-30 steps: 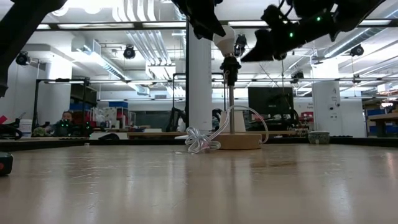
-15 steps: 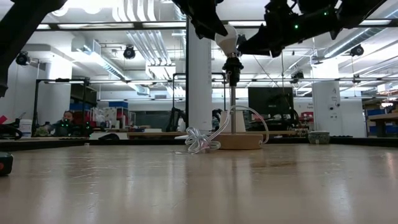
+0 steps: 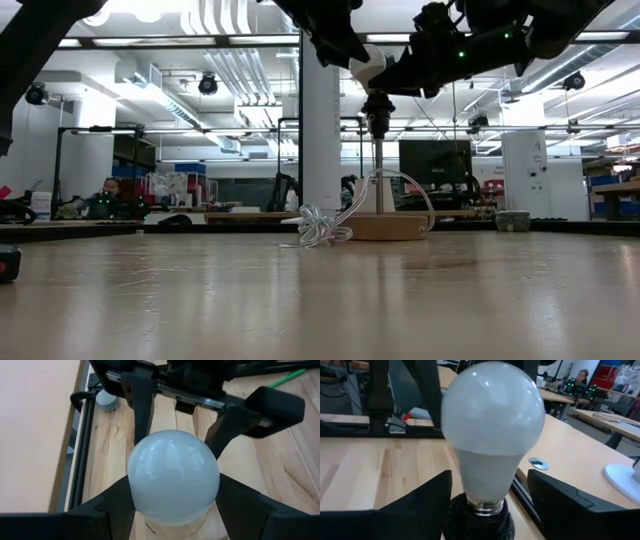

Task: Screw lightbulb
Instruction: Insert the lightbulb into the lamp

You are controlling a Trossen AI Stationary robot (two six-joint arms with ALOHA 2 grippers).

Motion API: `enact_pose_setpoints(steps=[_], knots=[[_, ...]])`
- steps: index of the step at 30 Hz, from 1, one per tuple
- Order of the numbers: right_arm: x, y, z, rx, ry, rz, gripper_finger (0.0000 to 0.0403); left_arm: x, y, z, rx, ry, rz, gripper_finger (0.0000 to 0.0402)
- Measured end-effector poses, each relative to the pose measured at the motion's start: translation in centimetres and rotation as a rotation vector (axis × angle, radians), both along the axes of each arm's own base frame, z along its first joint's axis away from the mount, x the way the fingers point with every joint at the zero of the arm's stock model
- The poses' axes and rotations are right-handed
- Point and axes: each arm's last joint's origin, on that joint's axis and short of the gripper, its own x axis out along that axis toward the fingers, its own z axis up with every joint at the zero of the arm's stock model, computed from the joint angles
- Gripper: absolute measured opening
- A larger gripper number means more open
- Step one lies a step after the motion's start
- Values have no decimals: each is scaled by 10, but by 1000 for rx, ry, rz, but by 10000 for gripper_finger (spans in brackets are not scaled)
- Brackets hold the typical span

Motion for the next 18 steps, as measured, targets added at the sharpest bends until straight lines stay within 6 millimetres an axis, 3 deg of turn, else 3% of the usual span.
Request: enact_pose_setpoints(steps=[9,16,18], knots=[[3,-3,0,-18,-30,-5,193,1,-1,1,3,-10,-2,235],[3,-3,-1,-14,-27,-18,119,2,-2,2,21,-12,-9,235],[2,-3,-2,-9,-27,-20,119,2,-3,2,25,-13,-8,235]])
